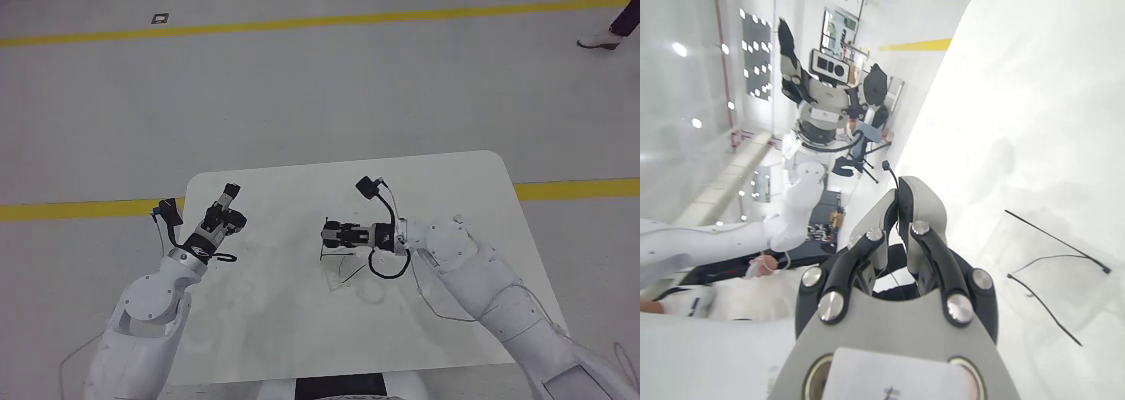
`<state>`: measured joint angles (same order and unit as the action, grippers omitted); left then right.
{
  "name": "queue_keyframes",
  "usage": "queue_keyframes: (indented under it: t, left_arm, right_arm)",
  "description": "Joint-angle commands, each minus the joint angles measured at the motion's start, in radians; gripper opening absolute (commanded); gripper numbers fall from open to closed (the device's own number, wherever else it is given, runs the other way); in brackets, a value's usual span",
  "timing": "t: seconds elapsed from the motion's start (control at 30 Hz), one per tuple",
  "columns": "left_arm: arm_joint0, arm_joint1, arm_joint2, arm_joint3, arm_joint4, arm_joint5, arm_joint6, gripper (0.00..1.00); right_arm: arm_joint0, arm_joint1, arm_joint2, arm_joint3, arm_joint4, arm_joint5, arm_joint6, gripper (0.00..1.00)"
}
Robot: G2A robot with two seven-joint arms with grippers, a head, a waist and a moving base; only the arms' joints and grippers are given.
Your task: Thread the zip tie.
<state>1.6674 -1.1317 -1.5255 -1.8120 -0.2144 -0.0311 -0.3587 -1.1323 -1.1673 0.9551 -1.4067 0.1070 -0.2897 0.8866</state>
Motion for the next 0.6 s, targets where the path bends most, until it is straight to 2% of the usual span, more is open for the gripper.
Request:
queue_keyframes:
  t: [0.0,0.23,0.43,0.57]
  left_arm:
    - [0.000,0.000,0.000,0.000,0.000,0.000,0.000,1.00]
    - [0.000,0.000,0.000,0.000,0.000,0.000,0.000,1.00]
    - [0.000,0.000,0.000,0.000,0.000,0.000,0.000,1.00]
    - [0.000,0.000,0.000,0.000,0.000,0.000,0.000,1.00]
  right_arm:
    - [-0.002,-0.004,0.001,0.018,0.080,0.010,0.009,0.00]
    - [-0.002,-0.019,-0.004,0.085,0.288,-0.007,0.055,0.00]
    - [0.004,-0.029,-0.014,0.122,0.360,-0.018,0.070,0.00]
    - [0.004,-0.029,-0.014,0.122,0.360,-0.018,0.070,0.00]
